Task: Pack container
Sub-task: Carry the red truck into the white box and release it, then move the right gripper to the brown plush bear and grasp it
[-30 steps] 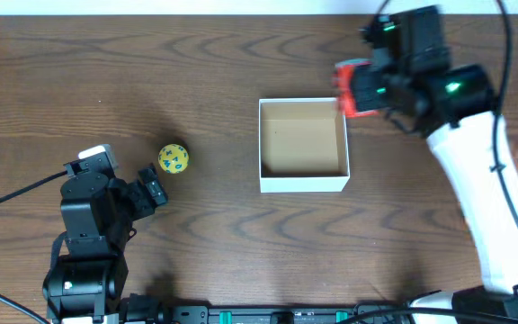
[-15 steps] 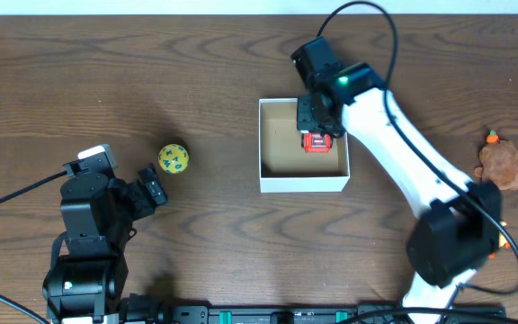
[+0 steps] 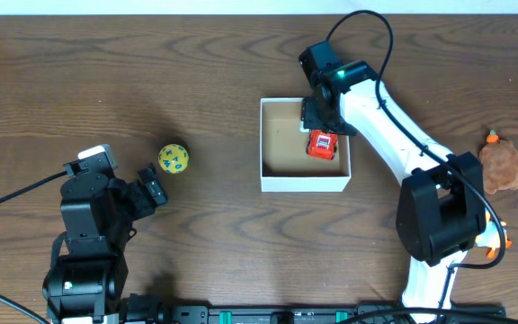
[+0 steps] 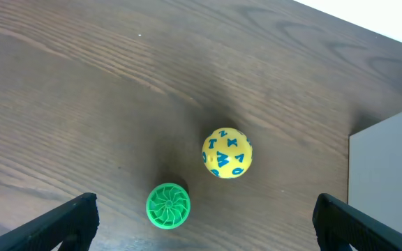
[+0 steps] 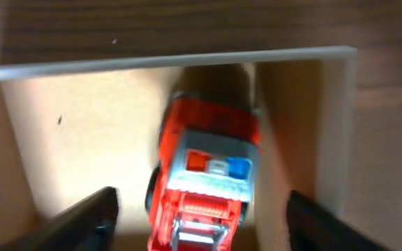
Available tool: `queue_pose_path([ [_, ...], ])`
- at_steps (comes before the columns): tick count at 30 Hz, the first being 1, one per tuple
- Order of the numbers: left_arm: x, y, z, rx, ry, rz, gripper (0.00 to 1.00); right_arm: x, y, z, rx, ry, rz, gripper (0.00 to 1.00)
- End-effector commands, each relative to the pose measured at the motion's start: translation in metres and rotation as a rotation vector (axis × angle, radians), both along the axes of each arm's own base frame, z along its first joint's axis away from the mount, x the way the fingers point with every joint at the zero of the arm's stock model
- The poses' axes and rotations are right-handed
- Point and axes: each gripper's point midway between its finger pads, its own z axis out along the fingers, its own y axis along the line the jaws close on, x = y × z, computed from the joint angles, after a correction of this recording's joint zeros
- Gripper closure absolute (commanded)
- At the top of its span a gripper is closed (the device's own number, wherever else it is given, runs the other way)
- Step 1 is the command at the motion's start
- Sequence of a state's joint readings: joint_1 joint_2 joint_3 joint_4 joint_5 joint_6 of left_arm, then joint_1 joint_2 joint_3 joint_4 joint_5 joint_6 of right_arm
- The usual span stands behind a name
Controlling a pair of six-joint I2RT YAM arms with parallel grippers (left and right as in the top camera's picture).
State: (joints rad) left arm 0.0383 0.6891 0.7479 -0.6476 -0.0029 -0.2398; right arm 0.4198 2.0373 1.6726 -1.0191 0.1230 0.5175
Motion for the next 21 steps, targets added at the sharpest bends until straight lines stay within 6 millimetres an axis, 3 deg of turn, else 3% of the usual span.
queue_pose_path([
  [1, 0.001, 0.0, 0.011, -0.009, -0.028, 0.005, 0.02, 0.002, 0.008, 0.009, 0.008, -0.013, 0.071, 0.09],
  [4, 0.001, 0.0, 0.011, -0.009, -0.028, 0.005, 0.02, 0.003, 0.013, 0.03, 0.019, -0.042, 0.094, 0.08],
  [6, 0.001, 0.0, 0.011, -0.009, -0.028, 0.005, 0.02, 0.008, 0.013, 0.059, 0.033, -0.097, 0.111, 0.08],
  [9, 0.001, 0.0, 0.011, -0.009, -0.028, 0.005, 0.02, 0.017, -0.007, 0.114, 0.059, -0.206, 0.062, 0.05],
  [11, 0.001, 0.0, 0.011, -0.009, -0.028, 0.005, 0.02, 0.019, -0.042, 0.155, 0.052, -0.284, -0.01, 0.01],
  [14, 0.001, 0.0, 0.011, -0.009, -0.028, 0.005, 0.02, 0.013, -0.099, 0.184, 0.005, -0.326, -0.061, 0.01],
  [15, 0.001, 0.0, 0.011, -0.009, -0.028, 0.005, 0.02, 0.007, -0.127, 0.188, -0.021, -0.316, -0.087, 0.01],
  [18, 0.001, 0.0, 0.011, -0.009, -0.028, 0.005, 0.02, -0.009, -0.193, 0.181, -0.084, -0.239, -0.146, 0.01],
  [21, 0.001, 0.0, 0.011, -0.009, -0.028, 0.005, 0.02, -0.022, -0.258, 0.159, -0.132, -0.16, -0.21, 0.01],
])
